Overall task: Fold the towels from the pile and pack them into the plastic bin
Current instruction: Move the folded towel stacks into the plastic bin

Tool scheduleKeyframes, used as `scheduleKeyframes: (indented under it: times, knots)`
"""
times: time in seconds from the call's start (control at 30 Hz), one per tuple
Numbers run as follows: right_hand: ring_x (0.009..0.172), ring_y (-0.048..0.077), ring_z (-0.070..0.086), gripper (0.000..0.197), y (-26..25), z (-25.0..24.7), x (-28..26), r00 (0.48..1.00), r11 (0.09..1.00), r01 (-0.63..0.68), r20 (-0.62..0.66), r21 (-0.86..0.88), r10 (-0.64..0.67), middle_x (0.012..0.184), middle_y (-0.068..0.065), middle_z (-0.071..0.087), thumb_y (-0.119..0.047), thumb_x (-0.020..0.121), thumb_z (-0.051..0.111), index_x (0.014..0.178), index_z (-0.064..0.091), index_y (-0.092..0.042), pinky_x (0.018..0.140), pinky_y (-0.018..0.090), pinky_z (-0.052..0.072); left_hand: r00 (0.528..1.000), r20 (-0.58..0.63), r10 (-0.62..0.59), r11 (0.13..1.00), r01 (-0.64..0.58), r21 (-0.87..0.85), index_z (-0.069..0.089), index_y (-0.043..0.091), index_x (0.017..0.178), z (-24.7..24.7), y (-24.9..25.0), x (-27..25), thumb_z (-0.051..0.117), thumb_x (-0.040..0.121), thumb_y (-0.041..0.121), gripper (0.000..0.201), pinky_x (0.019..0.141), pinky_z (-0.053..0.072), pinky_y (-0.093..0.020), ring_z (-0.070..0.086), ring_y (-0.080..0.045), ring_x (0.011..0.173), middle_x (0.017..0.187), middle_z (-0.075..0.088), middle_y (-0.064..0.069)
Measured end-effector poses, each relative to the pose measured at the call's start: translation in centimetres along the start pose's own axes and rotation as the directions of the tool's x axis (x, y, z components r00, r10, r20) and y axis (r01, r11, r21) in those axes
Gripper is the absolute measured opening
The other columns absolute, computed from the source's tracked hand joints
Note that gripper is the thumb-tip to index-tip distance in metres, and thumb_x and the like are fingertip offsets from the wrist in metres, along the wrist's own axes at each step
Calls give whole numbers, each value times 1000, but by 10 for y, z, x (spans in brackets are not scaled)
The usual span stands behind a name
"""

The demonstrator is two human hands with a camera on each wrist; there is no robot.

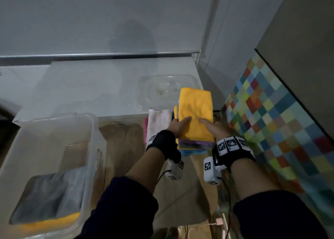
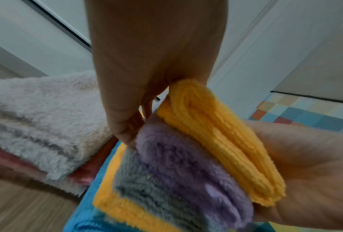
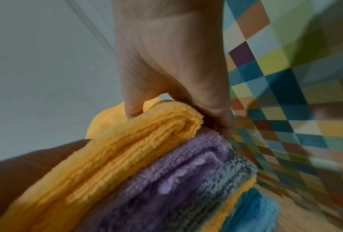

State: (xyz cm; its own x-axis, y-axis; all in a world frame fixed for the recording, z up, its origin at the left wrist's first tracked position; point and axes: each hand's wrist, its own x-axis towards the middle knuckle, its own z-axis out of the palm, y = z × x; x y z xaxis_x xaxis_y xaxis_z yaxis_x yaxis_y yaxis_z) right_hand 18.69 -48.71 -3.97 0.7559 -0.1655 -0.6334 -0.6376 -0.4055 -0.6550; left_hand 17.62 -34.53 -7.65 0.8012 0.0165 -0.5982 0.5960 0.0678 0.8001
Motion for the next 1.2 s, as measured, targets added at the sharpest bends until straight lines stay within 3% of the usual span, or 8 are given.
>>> scheduleKeyframes:
  times: [0.4,0.63,0.73,0.83,0.93,1.03,1.13,1.2]
  knots:
    - [100,31,60,67,-20,2,4,994,985,63,83,163,-77,110,11,60,-35,70,77,124,49,-6,91,44,50,980,-127,157,985,-164,-48,38,9,139,-17,6,5,60,83,52,73,96,47,-38,53,-27,119,139,48,-13]
    - [93,17,60,55,-80,22,-55,828,904,427,394,16,-398,107,-1,62,-30,72,78,119,49,-21,72,31,49,791,-351,501,853,-520,46,32,17,142,-126,74,-81,71,63,45,92,99,45,-31,51,-18,120,137,46,-5]
    - [96,19,63,75,-102,50,-83,670,859,511,630,-9,-392,115,3,64,-26,57,84,124,51,-19,75,32,53,873,-173,456,890,-451,67,38,22,141,-184,77,-136,77,55,56,101,91,47,-27,57,-16,113,135,51,-3]
    - [94,16,65,66,-114,92,-110,535,818,573,780,-54,-324,118,5,63,-23,68,80,127,51,-18,71,26,55,936,-10,352,934,-352,-56,73,25,100,-228,57,-189,82,39,66,74,73,55,-23,69,-10,88,101,72,1]
    - [101,21,65,76,-114,147,-140,421,795,604,871,-62,-253,118,6,64,-35,55,81,124,54,-17,82,32,54,960,-134,247,955,-264,-131,77,18,75,-263,34,-237,89,16,56,72,52,54,-20,71,-11,66,75,74,-1]
    - [97,18,66,61,-106,207,-170,304,792,606,941,-70,-150,110,2,68,-35,52,77,109,60,-24,82,31,52,976,-215,20,996,-39,-85,74,10,64,-301,12,-274,91,32,50,54,39,48,-20,65,-17,46,59,69,-9]
    - [91,14,67,41,-97,259,-195,251,747,648,968,-150,-23,100,-6,70,-27,62,74,102,61,-26,79,27,52,949,-241,-203,979,200,-40,74,7,81,-348,-16,-294,91,9,43,83,56,56,-27,69,-25,61,76,72,-16]
    - [103,21,63,41,-89,290,-203,266,680,692,961,-243,72,112,1,66,-25,72,70,111,59,-22,89,34,51,915,-273,-297,948,317,31,65,7,104,-365,-35,-301,88,30,39,84,77,53,-34,67,-29,82,94,70,-17]
